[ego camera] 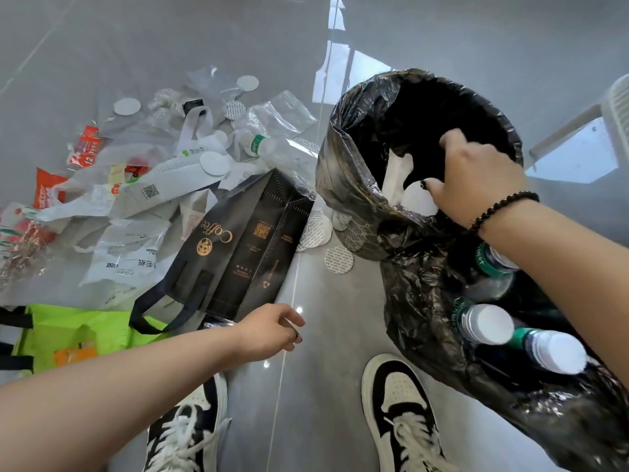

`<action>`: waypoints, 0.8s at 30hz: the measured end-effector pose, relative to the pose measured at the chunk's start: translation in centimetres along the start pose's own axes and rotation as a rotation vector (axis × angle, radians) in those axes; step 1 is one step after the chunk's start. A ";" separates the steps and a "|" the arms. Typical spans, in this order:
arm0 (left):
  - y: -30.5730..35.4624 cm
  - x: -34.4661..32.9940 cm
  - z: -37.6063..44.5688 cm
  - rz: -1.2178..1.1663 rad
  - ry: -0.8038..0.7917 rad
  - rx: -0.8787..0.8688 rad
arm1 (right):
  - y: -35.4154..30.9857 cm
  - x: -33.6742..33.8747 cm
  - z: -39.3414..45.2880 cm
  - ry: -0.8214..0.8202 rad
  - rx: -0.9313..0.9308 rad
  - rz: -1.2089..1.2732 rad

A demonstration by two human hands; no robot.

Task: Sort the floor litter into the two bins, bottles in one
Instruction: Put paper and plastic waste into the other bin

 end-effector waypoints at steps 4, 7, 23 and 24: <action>-0.6 0.4 0.0 -0.015 0.005 0.010 | -2.3 3.8 -1.7 0.325 0.157 0.141; -0.7 0.8 0.0 -0.020 0.013 0.014 | -7.5 4.7 -5.2 0.409 0.441 0.231; -0.7 3.6 0.0 -0.103 0.032 0.019 | -15.4 -14.4 -2.4 -0.586 0.421 -0.202; -0.8 3.9 0.0 -0.104 0.037 0.017 | -15.3 -14.7 -2.4 -0.597 0.435 -0.213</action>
Point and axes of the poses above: each hand's wrist, its own z-axis towards the middle knuckle, its own x-axis out of the back of the hand, y = z × x, the point moved 2 cm from there along z, towards the middle knuckle, and after that the axes turned 12 degrees about -z, right-handed, at the moved point
